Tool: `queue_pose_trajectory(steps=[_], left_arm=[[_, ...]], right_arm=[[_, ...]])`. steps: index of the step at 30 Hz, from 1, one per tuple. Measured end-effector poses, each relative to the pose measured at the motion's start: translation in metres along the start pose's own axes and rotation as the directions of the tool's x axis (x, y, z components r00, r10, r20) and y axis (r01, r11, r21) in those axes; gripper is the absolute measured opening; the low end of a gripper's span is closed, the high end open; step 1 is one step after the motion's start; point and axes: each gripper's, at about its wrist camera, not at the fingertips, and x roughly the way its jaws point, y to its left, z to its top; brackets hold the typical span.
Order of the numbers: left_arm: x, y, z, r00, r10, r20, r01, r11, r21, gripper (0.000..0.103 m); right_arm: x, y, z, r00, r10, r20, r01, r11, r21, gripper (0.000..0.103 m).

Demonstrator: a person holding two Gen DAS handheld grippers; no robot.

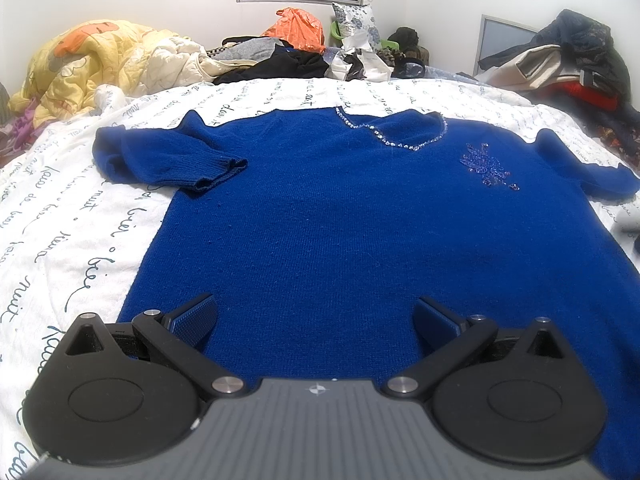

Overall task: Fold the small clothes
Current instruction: 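Grasp the blue sweater's sleeve cuff with the right gripper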

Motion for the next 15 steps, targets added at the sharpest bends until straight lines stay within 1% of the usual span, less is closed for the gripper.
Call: queue_pose_trajectory(steps=[1, 2, 4, 6, 8, 9, 10, 12, 13, 14, 15], left_arm=[[0.000, 0.000, 0.000, 1.000, 0.000, 0.000, 0.000, 1.000, 0.000, 0.103], [0.000, 0.001, 0.000, 1.000, 0.000, 0.000, 0.000, 1.000, 0.001, 0.103], [0.000, 0.000, 0.000, 1.000, -0.001, 0.000, 0.001, 1.000, 0.002, 0.103], [0.000, 0.000, 0.000, 1.000, -0.003, 0.000, 0.003, 1.000, 0.000, 0.103], [0.001, 0.000, 0.000, 1.000, -0.003, 0.000, 0.003, 1.000, 0.001, 0.103], [0.001, 0.000, 0.000, 1.000, -0.002, -0.001, 0.002, 1.000, 0.001, 0.103], [0.001, 0.000, 0.000, 1.000, -0.002, -0.001, 0.002, 1.000, 0.001, 0.103], [0.000, 0.000, 0.001, 1.000, -0.001, -0.001, 0.001, 1.000, 0.003, 0.103], [0.000, 0.000, 0.001, 1.000, 0.000, -0.002, 0.000, 1.000, 0.004, 0.103], [0.001, -0.001, 0.001, 1.000, 0.000, -0.002, 0.000, 1.000, 0.004, 0.103], [0.001, -0.001, 0.001, 1.000, 0.001, -0.003, -0.001, 1.000, 0.005, 0.103]], right_arm=[[-0.008, -0.025, 0.015, 0.999, 0.020, 0.048, -0.023, 0.998, 0.065, 0.103], [-0.014, -0.054, 0.032, 0.995, 0.014, 0.095, -0.027, 0.991, 0.133, 0.103], [-0.020, -0.116, 0.064, 0.986, -0.037, 0.165, -0.013, 0.956, 0.294, 0.103], [-0.023, -0.183, 0.091, 0.968, -0.129, 0.215, 0.015, 0.886, 0.464, 0.103], [-0.020, -0.236, 0.111, 0.955, -0.201, 0.217, 0.041, 0.817, 0.576, 0.103], [-0.016, -0.257, 0.119, 0.952, -0.224, 0.208, 0.055, 0.795, 0.604, 0.100], [-0.010, -0.274, 0.127, 0.950, -0.254, 0.185, 0.089, 0.783, 0.615, 0.097], [0.006, -0.296, 0.138, 0.941, -0.318, 0.117, 0.183, 0.767, 0.615, 0.074], [0.015, -0.306, 0.142, 0.937, -0.336, 0.090, 0.212, 0.757, 0.618, 0.067], [0.019, -0.315, 0.140, 0.936, -0.342, 0.079, 0.220, 0.747, 0.627, 0.060], [0.023, -0.323, 0.139, 0.939, -0.337, 0.071, 0.214, 0.734, 0.645, 0.058]])
